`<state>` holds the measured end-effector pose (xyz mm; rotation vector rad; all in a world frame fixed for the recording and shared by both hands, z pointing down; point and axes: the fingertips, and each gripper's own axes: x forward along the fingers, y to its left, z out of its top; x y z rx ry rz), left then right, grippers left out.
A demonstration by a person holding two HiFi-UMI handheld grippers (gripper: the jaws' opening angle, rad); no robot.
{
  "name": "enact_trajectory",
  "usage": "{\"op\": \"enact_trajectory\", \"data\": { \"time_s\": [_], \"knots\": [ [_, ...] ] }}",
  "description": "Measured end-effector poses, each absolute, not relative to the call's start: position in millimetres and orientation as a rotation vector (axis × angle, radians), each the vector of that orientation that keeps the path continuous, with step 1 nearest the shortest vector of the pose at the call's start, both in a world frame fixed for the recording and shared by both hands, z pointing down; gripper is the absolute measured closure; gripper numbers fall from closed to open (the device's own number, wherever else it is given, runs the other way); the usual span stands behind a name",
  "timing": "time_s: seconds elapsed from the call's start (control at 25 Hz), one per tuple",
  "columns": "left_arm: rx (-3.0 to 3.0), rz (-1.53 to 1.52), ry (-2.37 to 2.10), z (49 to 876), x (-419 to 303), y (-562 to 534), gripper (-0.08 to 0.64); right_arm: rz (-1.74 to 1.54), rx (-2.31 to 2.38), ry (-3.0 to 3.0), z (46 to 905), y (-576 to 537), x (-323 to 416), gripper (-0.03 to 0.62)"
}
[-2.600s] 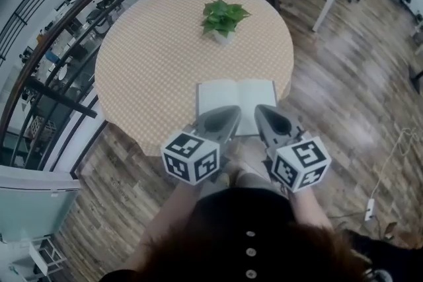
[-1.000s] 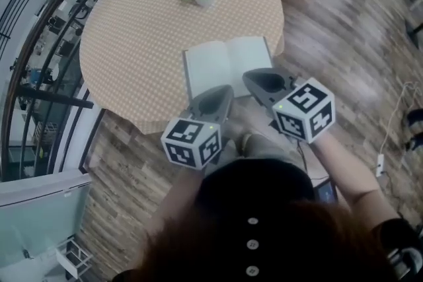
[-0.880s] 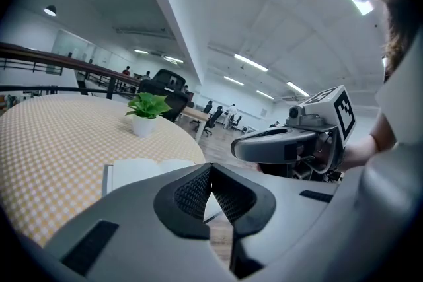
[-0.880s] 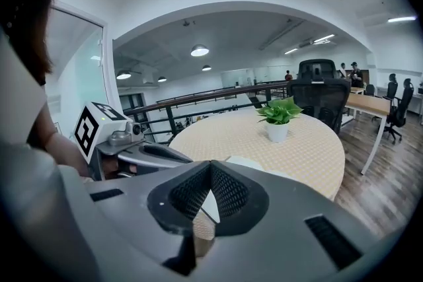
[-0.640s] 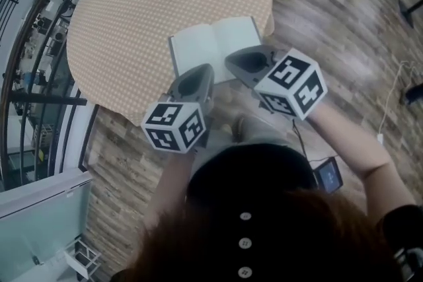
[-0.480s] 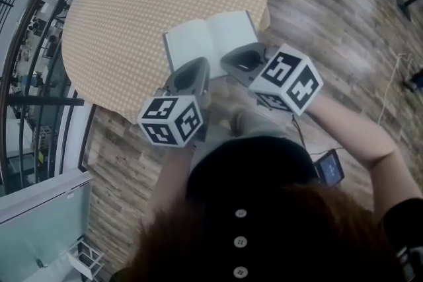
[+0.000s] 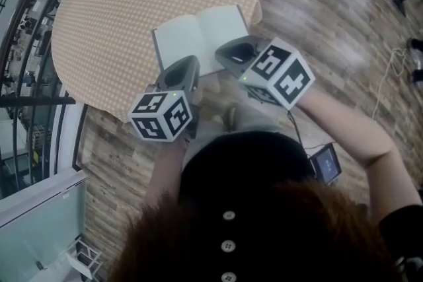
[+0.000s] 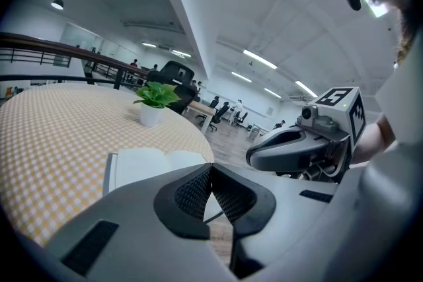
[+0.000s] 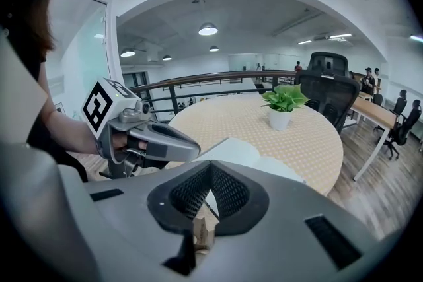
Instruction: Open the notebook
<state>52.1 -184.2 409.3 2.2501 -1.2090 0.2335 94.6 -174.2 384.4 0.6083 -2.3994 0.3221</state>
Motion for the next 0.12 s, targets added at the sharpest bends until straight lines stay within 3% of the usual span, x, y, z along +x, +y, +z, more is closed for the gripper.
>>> {"op": "enact_trajectory", "data": {
  "time_s": [0.12],
  "knots": [
    [2.245,0.254,-1.198,415.0,54.2,-185.6,0.549,0.303,0.620,-2.390,382.8,-182.1,96.5,0.581]
  ]
}}
